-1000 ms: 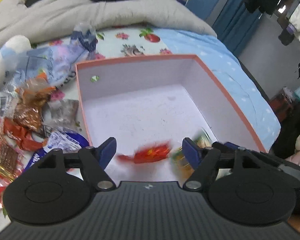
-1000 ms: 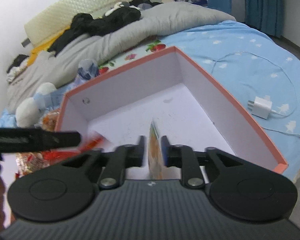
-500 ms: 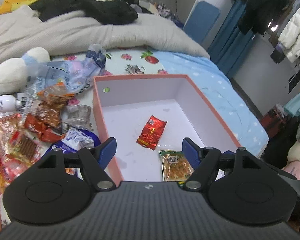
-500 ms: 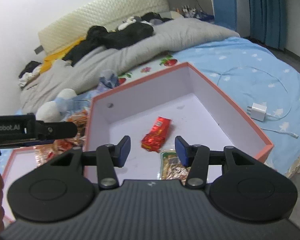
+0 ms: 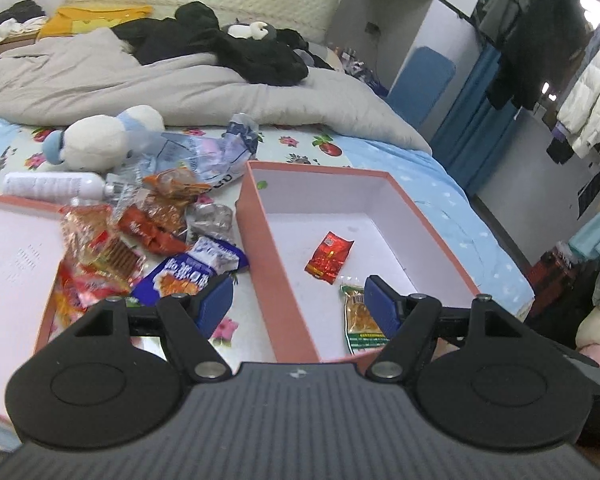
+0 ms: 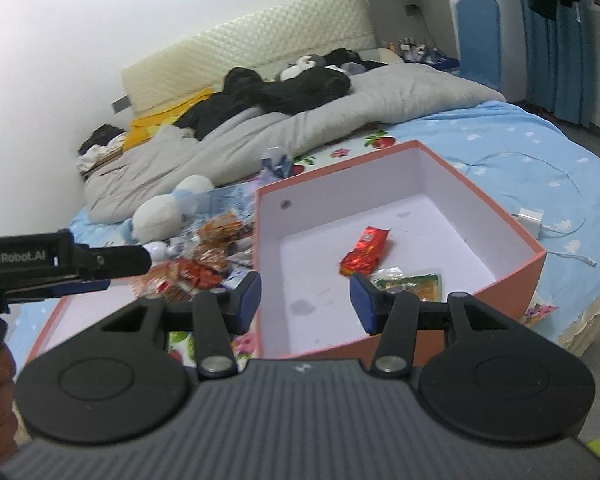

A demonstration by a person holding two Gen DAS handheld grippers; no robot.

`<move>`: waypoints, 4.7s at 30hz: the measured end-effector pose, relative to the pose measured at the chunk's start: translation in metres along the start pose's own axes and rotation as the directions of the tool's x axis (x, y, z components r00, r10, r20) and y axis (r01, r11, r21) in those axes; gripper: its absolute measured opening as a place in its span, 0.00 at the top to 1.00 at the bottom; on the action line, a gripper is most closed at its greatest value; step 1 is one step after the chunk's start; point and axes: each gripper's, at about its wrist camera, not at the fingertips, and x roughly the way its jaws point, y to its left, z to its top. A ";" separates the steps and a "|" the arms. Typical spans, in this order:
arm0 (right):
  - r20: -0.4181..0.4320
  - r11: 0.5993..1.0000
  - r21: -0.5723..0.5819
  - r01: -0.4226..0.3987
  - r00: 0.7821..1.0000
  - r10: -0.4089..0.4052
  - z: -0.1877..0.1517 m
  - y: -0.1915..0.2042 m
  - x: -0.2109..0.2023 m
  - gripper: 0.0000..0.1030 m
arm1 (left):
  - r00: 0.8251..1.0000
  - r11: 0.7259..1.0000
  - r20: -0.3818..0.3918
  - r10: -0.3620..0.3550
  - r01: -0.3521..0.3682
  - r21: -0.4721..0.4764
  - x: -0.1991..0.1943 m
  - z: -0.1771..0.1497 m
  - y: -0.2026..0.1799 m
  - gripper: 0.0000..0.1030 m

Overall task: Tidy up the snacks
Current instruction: 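Open both grippers to drop the packets into the deep box, then grasp the dried-meat stick packet with the left gripper while the right grasps the blue bag, then carry both packets over the deep pink box with both grippers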

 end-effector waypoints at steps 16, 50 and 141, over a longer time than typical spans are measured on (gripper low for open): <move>-0.043 0.983 -0.139 -0.122 0.992 0.117 -0.042 0.038 -0.023 0.50 | 0.996 0.995 0.028 0.084 -0.082 -0.058 -0.054 -0.054 0.029 0.26; -0.171 0.971 -0.178 -0.161 0.977 0.130 -0.034 0.108 0.083 0.50 | 0.974 0.960 -0.092 0.206 -0.220 -0.175 -0.002 -0.033 0.136 0.26; -0.156 0.940 -0.291 -0.176 0.978 0.135 -0.036 0.101 0.049 0.87 | 0.959 0.949 -0.042 0.280 -0.283 -0.140 -0.004 -0.013 0.105 0.49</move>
